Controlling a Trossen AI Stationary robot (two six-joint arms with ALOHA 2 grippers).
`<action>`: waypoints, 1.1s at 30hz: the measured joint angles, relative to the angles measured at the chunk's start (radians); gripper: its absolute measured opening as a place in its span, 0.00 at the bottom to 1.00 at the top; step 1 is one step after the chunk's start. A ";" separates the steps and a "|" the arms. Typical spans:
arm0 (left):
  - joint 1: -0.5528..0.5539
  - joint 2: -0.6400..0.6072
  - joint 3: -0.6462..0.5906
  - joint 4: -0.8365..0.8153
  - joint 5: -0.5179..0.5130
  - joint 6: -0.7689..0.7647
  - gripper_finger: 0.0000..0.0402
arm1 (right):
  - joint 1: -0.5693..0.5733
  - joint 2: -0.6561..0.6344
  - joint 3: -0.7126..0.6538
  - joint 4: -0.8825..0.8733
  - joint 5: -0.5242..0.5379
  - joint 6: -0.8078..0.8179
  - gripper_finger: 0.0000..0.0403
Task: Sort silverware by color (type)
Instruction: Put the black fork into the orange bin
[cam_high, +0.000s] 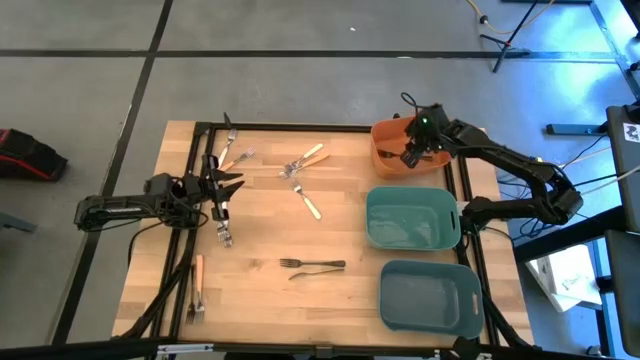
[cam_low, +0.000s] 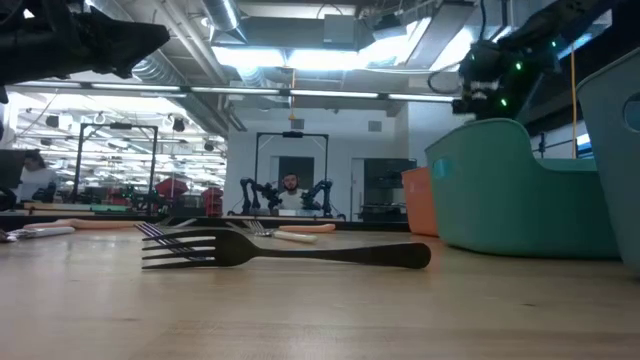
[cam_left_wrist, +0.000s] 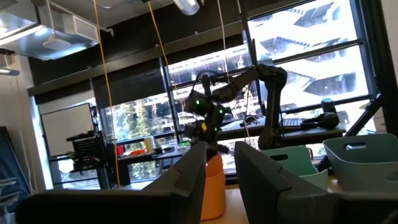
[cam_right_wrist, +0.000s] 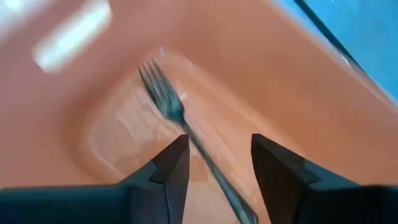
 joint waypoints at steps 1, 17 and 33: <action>0.000 0.000 0.000 0.000 0.000 0.000 0.20 | 0.015 0.000 0.021 -0.002 -0.008 0.002 0.40; 0.000 0.000 0.000 -0.004 0.000 0.000 0.20 | 0.419 0.011 0.190 0.101 -0.012 0.056 0.38; 0.000 0.000 0.000 -0.006 0.000 0.000 0.20 | 0.685 0.194 0.190 0.263 -0.008 0.067 0.38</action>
